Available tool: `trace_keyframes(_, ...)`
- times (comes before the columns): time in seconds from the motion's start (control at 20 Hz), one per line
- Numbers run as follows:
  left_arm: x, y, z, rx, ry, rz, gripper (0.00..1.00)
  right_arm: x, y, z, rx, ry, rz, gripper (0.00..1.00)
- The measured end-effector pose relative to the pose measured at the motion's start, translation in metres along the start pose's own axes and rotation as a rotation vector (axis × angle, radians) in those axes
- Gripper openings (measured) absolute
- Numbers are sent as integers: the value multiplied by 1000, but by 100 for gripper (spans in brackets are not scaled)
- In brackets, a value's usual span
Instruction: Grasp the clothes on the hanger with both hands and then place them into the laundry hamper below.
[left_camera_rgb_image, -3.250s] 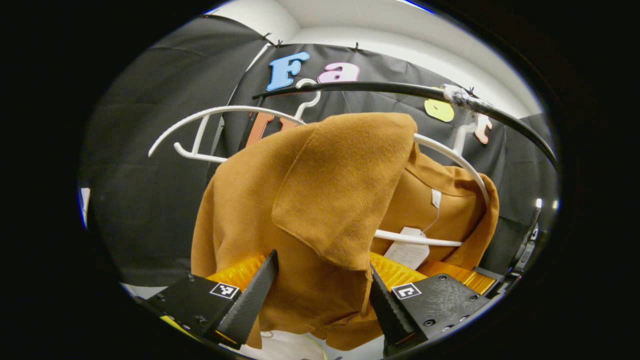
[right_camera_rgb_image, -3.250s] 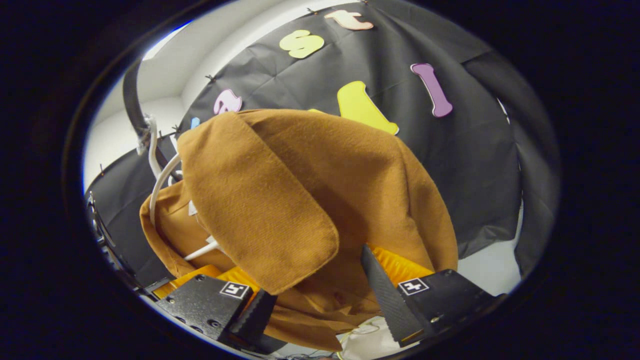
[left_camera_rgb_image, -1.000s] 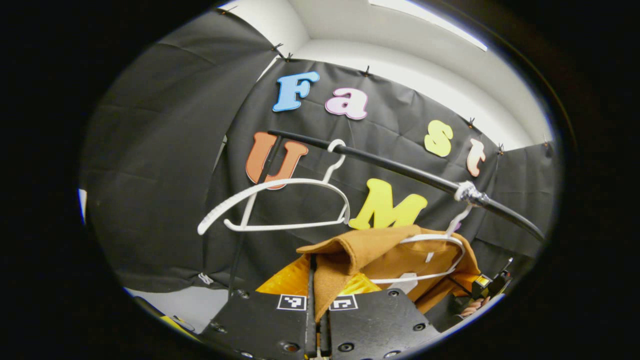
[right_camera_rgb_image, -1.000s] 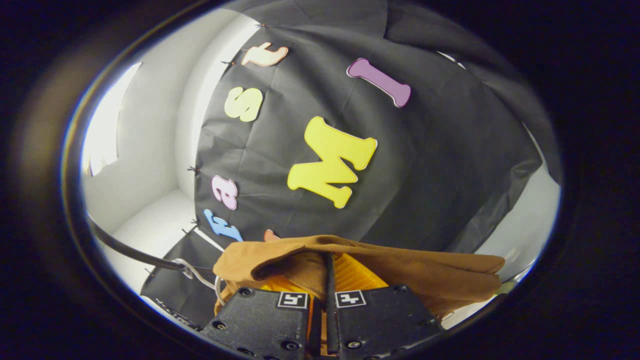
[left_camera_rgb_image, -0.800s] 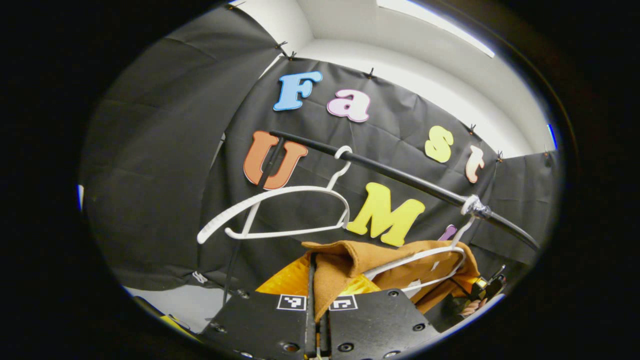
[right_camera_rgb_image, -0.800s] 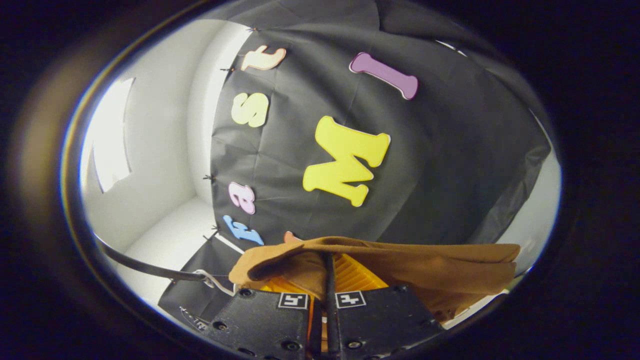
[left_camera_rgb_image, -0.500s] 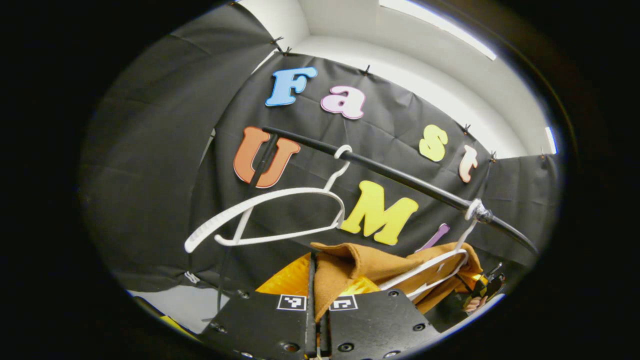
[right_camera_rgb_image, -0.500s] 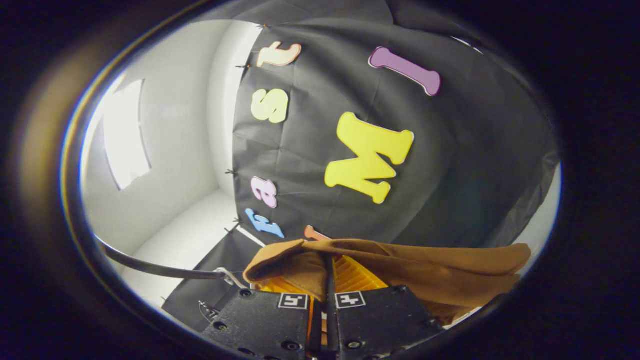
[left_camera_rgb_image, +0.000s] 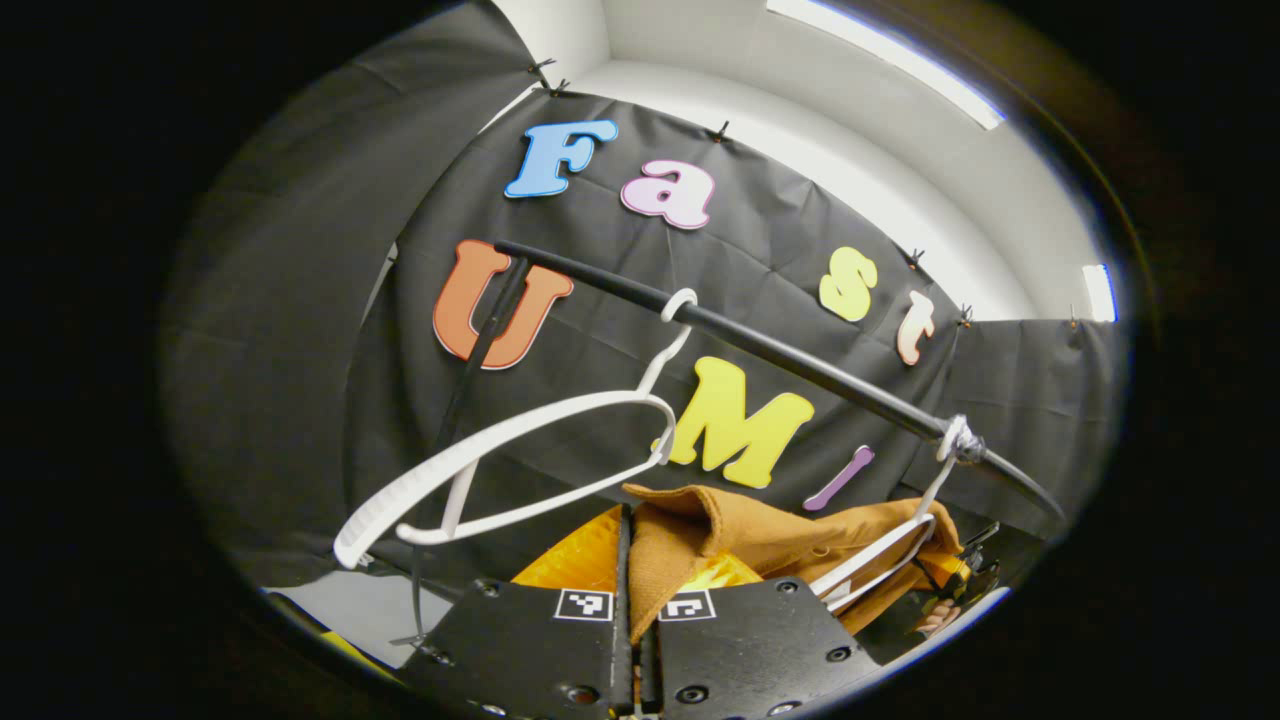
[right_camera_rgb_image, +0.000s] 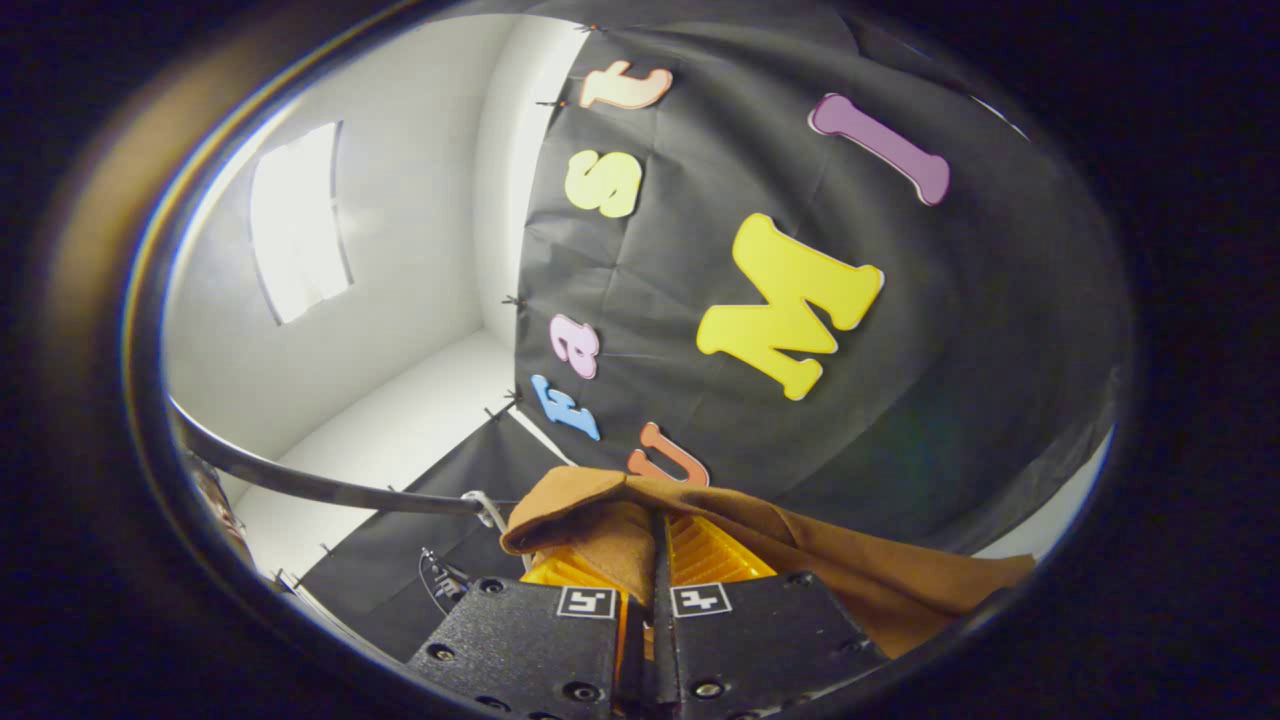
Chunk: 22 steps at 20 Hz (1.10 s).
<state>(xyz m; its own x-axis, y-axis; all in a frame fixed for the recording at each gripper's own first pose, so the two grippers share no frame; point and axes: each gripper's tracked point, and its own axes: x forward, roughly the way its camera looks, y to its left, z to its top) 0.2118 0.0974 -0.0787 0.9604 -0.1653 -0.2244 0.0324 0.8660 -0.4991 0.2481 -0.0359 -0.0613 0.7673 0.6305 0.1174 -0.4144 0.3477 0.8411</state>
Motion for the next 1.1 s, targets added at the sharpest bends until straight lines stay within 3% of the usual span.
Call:
trace_keyframes(0.15, 11, -4, 1, 36, 12, -26, 7, 7, -3, 3, 17, 4, 29, 7)
trace_keyframes(0.3, 27, 3, -6, 92, 70, -55, 7, 8, -46, -13, 64, 89, -49, 5)
trace_keyframes(0.5, 53, 14, -19, 104, 179, -96, 7, 17, -44, -17, 87, 109, -38, 6)
trace_keyframes(0.65, 52, 4, 3, 105, 166, -166, 7, 14, -16, -11, 79, 68, 59, 7)
trace_keyframes(0.8, 45, -14, 28, 56, 134, -235, 6, 1, -5, -4, 216, 5, 143, 6)
trace_keyframes(1.0, 54, -16, 32, 111, 141, -217, 7, -4, 13, 1, 258, -9, 168, 5)
trace_keyframes(1.1, 49, -20, 40, 102, 127, -242, 7, -17, 53, 25, 225, -69, 283, 6)
